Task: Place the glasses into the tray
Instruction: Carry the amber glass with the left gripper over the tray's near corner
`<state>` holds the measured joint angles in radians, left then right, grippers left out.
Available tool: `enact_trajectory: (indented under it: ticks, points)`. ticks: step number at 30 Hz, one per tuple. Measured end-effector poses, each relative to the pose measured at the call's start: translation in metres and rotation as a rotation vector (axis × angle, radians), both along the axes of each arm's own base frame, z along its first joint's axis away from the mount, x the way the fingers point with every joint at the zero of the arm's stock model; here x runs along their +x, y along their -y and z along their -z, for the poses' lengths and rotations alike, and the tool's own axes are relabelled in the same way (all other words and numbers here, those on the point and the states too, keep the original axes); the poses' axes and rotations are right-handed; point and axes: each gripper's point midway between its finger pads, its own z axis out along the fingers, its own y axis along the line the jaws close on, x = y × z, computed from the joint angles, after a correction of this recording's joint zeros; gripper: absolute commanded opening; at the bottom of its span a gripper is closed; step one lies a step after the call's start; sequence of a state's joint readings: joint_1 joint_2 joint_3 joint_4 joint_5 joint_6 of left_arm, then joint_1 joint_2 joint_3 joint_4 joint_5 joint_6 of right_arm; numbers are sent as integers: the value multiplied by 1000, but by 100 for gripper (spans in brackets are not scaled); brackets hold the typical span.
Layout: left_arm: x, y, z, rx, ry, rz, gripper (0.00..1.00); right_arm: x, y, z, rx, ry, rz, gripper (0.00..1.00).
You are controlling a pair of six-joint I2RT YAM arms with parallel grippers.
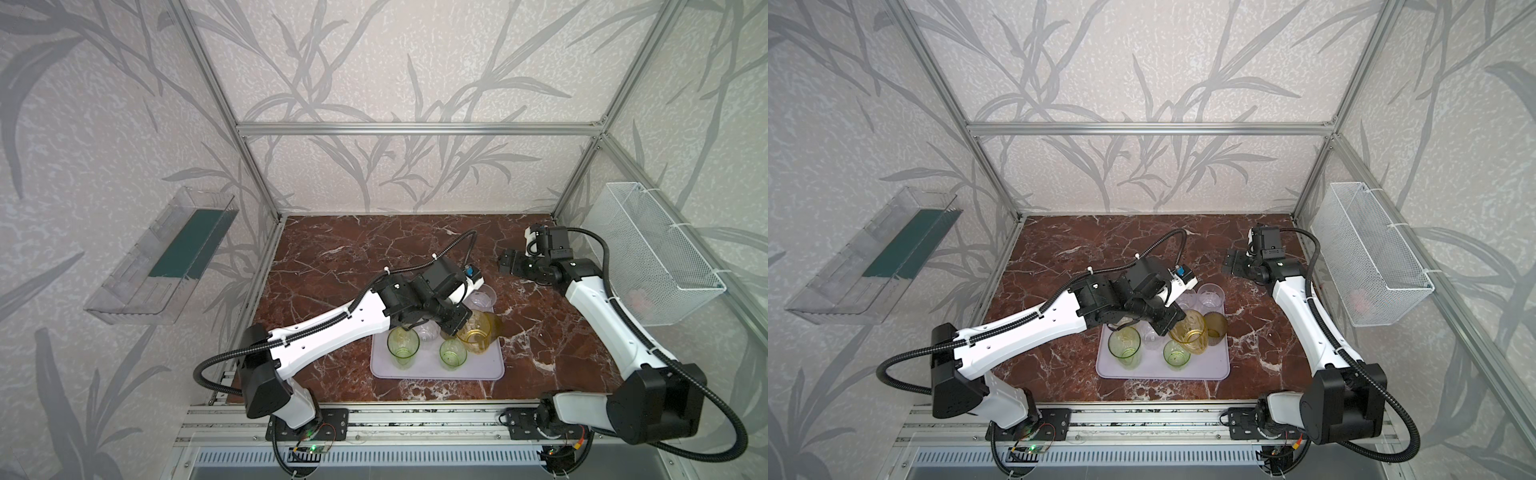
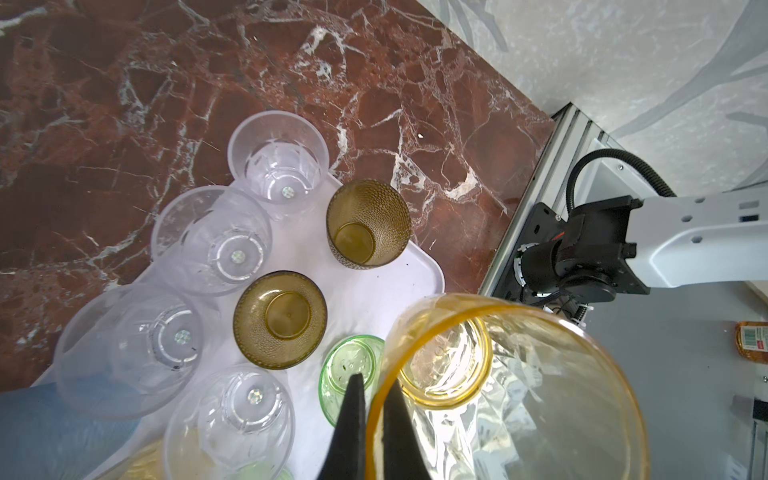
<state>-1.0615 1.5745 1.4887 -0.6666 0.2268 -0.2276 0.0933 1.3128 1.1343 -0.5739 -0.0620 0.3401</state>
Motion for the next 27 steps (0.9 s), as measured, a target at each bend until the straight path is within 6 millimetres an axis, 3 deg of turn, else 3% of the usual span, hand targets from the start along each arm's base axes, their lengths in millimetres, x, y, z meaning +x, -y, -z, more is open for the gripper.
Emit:
enact_trajectory:
  ticks: [12,21,27]
  points:
    - [-14,26,49,91,-18,53,0,-6,6,1,19,-2,10,99]
    - [-25,38,62,117,-4,82,0,-7,11,0,28,2,20,99]
    - [-22,46,75,131,11,75,0,-8,11,0,35,4,20,99]
